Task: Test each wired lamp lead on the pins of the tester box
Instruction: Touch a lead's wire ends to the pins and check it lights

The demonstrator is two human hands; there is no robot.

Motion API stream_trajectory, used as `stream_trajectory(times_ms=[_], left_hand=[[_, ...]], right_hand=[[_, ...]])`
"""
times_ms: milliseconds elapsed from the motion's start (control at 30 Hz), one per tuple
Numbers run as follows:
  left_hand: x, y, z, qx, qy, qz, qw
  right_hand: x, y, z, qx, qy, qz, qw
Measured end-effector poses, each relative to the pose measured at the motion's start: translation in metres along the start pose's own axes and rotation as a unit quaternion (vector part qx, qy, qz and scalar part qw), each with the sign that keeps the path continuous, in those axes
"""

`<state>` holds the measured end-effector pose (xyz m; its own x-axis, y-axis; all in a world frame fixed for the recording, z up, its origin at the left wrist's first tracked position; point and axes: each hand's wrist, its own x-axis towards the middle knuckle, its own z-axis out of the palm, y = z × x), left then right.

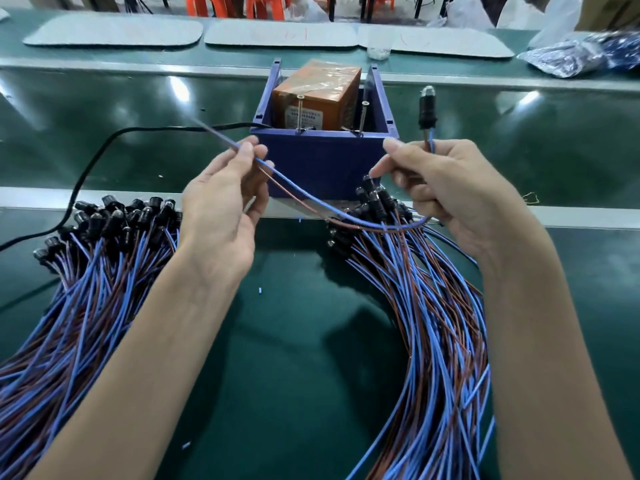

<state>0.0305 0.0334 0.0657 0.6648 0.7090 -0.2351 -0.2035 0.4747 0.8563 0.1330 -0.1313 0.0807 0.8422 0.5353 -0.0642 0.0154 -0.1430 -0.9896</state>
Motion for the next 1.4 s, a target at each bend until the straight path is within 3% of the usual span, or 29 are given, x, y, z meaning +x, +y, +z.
stream_trajectory(times_ms=[200,300,433,667,867,1033,1233,1400], left_hand=[[-0.011,-0.011,0.002,0.248,-0.191,-0.002,0.950],[-0.017,-0.017,0.004,0.289,-0.230,-0.018,0.929],[-0.021,-0.021,0.007,0.266,-0.246,-0.029,0.932],[-0.018,-0.022,0.005,0.248,-0.213,0.011,0.945],[-0.010,-0.024,0.003,0.196,-0.104,0.065,0.973],[-0.003,-0.022,0.000,0.159,-0.053,0.107,0.980],[-0.001,-0.024,0.000,0.145,-0.010,0.132,0.980],[0.000,-0.023,-0.002,0.104,0.029,0.113,0.988]], right_hand=[[0.002,0.008,0.008,-0.054,-0.016,0.009,0.998],[0.001,0.010,0.015,-0.040,-0.047,0.021,0.998],[-0.001,0.011,0.020,-0.035,-0.054,0.004,0.998],[0.000,0.008,0.021,0.028,-0.036,0.013,0.999],[0.003,0.007,0.021,0.070,0.006,0.029,0.997],[0.011,0.012,0.018,0.055,0.073,0.035,0.995],[0.014,0.015,0.017,0.014,0.100,0.018,0.995],[0.013,0.017,0.018,0.038,0.128,-0.005,0.991]])
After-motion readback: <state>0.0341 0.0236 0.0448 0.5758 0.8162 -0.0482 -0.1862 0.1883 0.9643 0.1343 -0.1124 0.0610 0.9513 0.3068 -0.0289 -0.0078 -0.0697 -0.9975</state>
